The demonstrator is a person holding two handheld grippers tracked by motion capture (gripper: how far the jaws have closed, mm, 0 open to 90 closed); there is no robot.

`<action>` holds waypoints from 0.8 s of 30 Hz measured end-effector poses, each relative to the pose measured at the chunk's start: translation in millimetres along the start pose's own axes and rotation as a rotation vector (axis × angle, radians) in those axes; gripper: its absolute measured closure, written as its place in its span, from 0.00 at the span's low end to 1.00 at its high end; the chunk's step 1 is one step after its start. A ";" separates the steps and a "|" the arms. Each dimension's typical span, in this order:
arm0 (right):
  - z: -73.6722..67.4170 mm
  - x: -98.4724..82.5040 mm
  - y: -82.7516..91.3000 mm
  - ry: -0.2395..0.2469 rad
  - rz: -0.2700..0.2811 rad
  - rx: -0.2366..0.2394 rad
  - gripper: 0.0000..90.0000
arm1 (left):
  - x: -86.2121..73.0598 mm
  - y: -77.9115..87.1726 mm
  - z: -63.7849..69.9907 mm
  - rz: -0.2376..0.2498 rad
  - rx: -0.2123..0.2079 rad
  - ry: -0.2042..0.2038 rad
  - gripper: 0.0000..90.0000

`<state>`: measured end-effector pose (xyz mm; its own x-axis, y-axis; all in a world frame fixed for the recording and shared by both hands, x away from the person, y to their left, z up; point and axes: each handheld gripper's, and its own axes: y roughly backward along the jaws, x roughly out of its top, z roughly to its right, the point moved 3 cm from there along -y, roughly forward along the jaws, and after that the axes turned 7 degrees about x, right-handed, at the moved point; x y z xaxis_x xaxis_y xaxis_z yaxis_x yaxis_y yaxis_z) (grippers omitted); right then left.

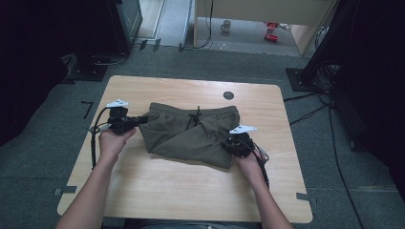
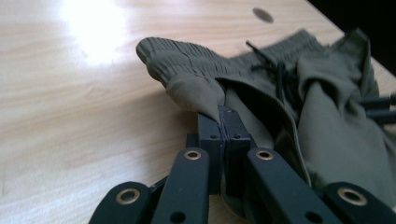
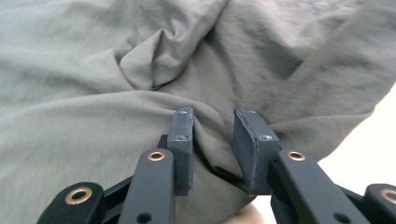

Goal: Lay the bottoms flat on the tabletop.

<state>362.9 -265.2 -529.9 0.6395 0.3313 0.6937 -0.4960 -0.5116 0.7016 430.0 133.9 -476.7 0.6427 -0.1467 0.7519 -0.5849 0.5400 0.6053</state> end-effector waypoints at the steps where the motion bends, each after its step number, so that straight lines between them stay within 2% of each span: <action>1: 2.9 1.0 -1.4 -0.006 0.011 -0.006 0.76 | -1.8 -0.3 -0.8 -0.002 -0.003 0.002 0.99; 3: 7.7 5.4 -4.9 -0.023 0.018 -0.019 0.76 | -5.0 0.1 -1.9 -0.012 -0.002 0.004 0.99; 7: 12.9 12.8 -12.7 -0.022 0.033 -0.043 0.76 | -12.4 2.4 -6.3 -0.033 0.007 0.014 0.99; 15: 25.9 33.2 -29.5 -0.034 0.037 -0.055 0.73 | -29.9 10.3 -9.3 -0.072 0.020 0.024 0.99; 18: 31.5 42.1 -34.1 -0.072 0.032 -0.043 0.71 | -35.9 12.6 -7.0 -0.078 0.036 0.013 0.98; 21: 30.7 51.8 -32.6 -0.100 0.038 -0.024 0.68 | -37.5 17.9 -4.6 -0.062 0.042 0.007 0.84; 23: 27.7 58.7 -28.5 -0.087 0.069 -0.014 0.68 | -35.7 23.3 -1.9 -0.041 0.037 0.003 0.77; 24: 25.6 62.7 -27.0 -0.079 0.079 -0.009 0.67 | -34.3 26.5 -0.4 -0.024 0.058 -0.010 0.75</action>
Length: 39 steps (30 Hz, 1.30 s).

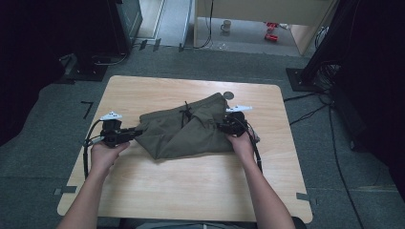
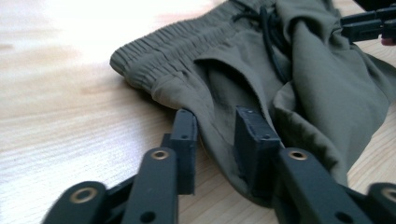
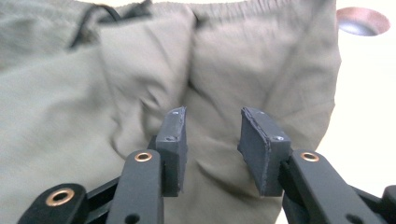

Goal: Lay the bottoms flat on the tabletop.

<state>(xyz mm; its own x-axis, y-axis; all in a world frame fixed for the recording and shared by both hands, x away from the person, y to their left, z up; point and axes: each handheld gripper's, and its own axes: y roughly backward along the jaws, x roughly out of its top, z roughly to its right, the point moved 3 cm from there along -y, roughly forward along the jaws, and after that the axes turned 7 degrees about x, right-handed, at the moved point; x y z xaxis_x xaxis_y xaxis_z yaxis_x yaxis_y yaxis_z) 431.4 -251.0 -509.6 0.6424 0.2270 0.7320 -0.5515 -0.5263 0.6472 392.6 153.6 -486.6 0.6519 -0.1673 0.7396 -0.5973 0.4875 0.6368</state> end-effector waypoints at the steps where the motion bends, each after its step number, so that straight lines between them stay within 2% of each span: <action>1: -3.0 5.1 0.6 0.007 0.005 0.005 0.66 | 0.6 1.7 0.3 0.008 0.003 -0.001 0.72; 6: -13.7 20.5 -4.6 0.031 0.017 0.031 0.63 | 2.7 12.7 -1.4 0.041 0.002 0.019 0.66; 9: -19.9 26.7 -12.4 0.037 0.023 0.042 0.59 | 3.1 14.8 -0.3 0.047 -0.017 0.031 0.64; 14: -24.4 30.5 -27.3 0.033 0.002 0.041 0.57 | 0.7 3.5 12.7 0.009 -0.054 -0.005 0.62; 16: -24.6 30.7 -32.9 0.032 0.004 0.038 0.61 | -1.4 -2.6 16.6 -0.010 -0.057 -0.025 0.62; 18: -23.5 28.9 -37.7 0.027 -0.007 0.033 0.72 | -2.9 -7.6 18.8 -0.022 -0.051 -0.048 0.62; 20: -23.2 26.6 -40.1 0.003 -0.030 0.042 0.88 | -3.5 -10.4 20.0 -0.027 -0.053 -0.051 0.62; 21: -24.1 26.2 -39.0 -0.026 -0.042 0.051 0.92 | -3.7 -11.2 20.7 -0.026 -0.056 -0.050 0.62; 23: -26.7 28.4 -33.1 -0.034 -0.043 0.053 0.95 | -3.7 -12.7 22.5 -0.028 -0.052 -0.058 0.62; 27: -36.6 36.6 -10.3 0.027 -0.016 0.044 0.96 | -2.7 -15.1 24.4 -0.026 -0.049 -0.060 0.60; 31: -49.2 39.7 17.5 0.051 0.037 0.059 0.96 | -1.4 -17.6 26.8 -0.024 -0.046 -0.067 0.60; 35: -60.9 35.8 44.4 0.082 0.075 0.061 0.96 | 0.9 -22.2 29.5 -0.023 -0.058 -0.066 0.60; 39: -69.4 26.0 65.0 0.092 0.105 0.062 0.95 | 3.6 -29.9 36.1 -0.029 -0.069 -0.084 0.60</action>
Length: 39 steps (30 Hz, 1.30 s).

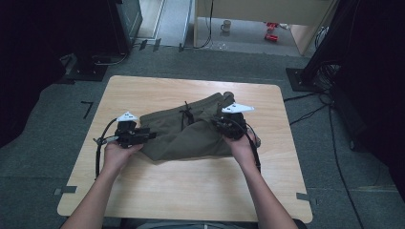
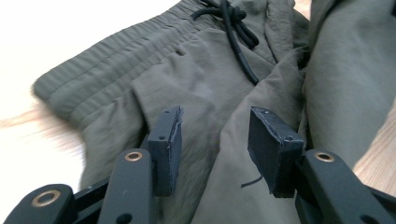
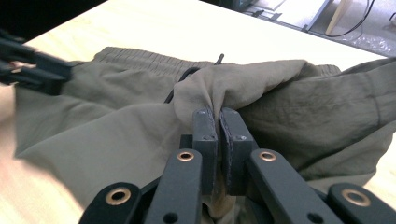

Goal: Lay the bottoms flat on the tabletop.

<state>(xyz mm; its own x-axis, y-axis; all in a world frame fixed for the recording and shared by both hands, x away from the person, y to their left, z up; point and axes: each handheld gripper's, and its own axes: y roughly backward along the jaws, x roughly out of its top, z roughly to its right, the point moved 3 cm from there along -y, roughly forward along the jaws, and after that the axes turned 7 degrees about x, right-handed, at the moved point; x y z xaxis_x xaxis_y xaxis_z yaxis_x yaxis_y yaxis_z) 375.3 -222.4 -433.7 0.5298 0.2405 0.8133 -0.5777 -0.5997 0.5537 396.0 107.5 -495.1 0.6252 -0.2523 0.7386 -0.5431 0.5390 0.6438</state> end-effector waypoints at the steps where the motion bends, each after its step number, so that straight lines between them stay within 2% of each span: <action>1: -2.7 -2.8 5.2 -0.001 0.006 -0.003 0.95 | 1.0 -2.3 1.5 -0.004 -0.003 -0.007 0.60; 7: -20.3 -24.2 32.6 -0.012 0.052 -0.007 0.95 | 7.7 -14.6 9.3 -0.016 -0.021 -0.042 0.60; 11: -32.2 -38.3 47.3 -0.022 0.070 -0.016 0.94 | 11.3 -21.1 11.6 -0.020 -0.038 -0.041 0.60; 15: -44.2 -51.5 60.2 -0.034 0.075 -0.016 0.93 | 13.8 -27.7 17.0 -0.032 -0.052 -0.063 0.60; 20: -62.3 -77.5 75.3 -0.041 0.070 -0.028 0.93 | 14.9 -36.9 23.0 -0.060 -0.067 -0.088 0.60; 24: -69.6 -99.4 78.6 -0.053 0.050 -0.040 0.93 | 11.3 -40.1 30.3 -0.094 -0.079 -0.101 0.60; 26: -70.8 -113.0 77.0 -0.078 0.038 -0.035 0.93 | 7.8 -39.3 36.3 -0.083 -0.083 -0.112 0.60; 29: -73.2 -127.4 75.7 -0.115 0.028 -0.025 0.93 | 7.6 -38.4 45.6 -0.073 -0.050 -0.168 0.58; 30: -73.8 -132.1 75.4 -0.118 0.023 -0.027 0.93 | 8.6 -37.1 48.4 -0.060 -0.047 -0.176 0.58; 33: -72.8 -146.1 73.5 -0.128 0.004 -0.038 0.93 | 9.6 -33.6 55.2 -0.047 -0.084 -0.165 0.59; 36: -70.0 -158.2 70.9 -0.149 -0.011 -0.036 0.92 | 2.7 -33.4 61.4 -0.067 -0.120 -0.148 0.60; 39: -67.9 -165.3 67.5 -0.130 -0.013 -0.038 0.87 | -4.7 -38.3 67.6 -0.099 -0.119 -0.176 0.60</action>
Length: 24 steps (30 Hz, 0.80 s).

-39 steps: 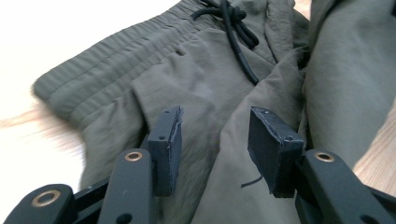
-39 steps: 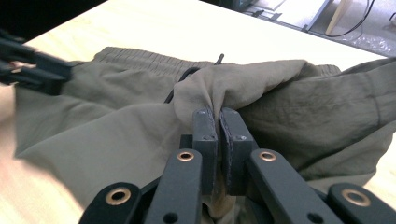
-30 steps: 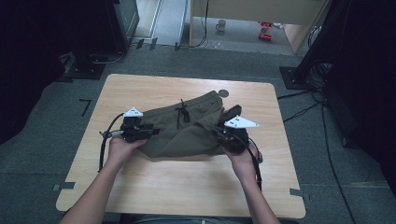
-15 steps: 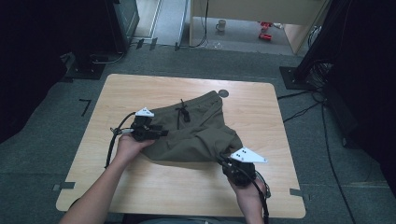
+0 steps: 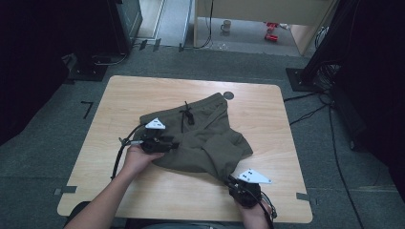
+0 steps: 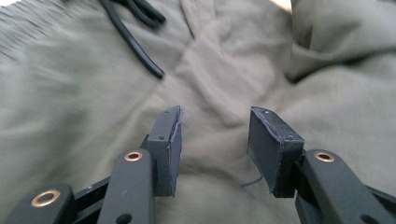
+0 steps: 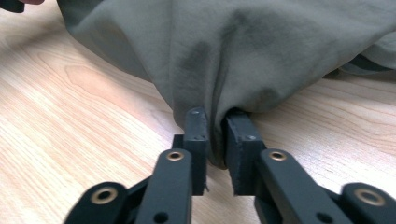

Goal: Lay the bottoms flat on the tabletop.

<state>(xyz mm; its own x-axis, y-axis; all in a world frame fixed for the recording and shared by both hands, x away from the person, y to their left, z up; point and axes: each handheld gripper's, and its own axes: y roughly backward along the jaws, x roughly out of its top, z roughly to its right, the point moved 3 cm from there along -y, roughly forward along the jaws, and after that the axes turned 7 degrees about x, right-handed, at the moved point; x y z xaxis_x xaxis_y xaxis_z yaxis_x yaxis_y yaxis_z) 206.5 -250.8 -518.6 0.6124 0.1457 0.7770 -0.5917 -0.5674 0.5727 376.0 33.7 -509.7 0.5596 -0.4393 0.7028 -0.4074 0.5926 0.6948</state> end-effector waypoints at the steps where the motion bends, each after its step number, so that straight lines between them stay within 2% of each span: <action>1: 0.9 -0.8 -0.6 0.005 0.001 0.001 0.85 | -1.4 -2.5 0.8 -0.013 0.009 -0.012 0.60; 5: 2.4 2.4 2.3 -0.015 0.028 0.023 0.74 | -7.1 -10.7 -2.9 -0.057 0.013 0.007 0.59; 7: 2.6 5.6 6.7 -0.005 0.052 0.025 0.72 | -8.6 -11.6 -4.9 -0.069 0.020 0.010 0.58; 12: 5.2 16.9 22.1 0.015 0.119 0.011 0.69 | -9.2 -11.1 -7.5 -0.066 0.030 0.016 0.59; 17: 14.4 27.6 33.5 0.027 0.162 -0.007 0.66 | -8.8 -12.1 -7.5 -0.059 0.055 -0.006 0.61; 21: 20.7 35.4 38.8 0.020 0.184 -0.018 0.66 | -7.1 -14.1 -10.5 -0.049 0.066 -0.002 0.62; 24: 26.4 38.7 35.1 0.021 0.171 -0.027 0.66 | -3.4 -16.7 -14.1 -0.051 0.074 -0.005 0.63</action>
<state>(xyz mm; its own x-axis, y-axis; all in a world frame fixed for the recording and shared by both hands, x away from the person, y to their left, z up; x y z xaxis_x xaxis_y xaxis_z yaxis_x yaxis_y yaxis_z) 223.3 -286.4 -475.3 0.4906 0.0654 0.8689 -0.7007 -0.5632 0.4380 391.0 34.8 -525.8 0.5777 -0.4713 0.6665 -0.4308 0.5175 0.7393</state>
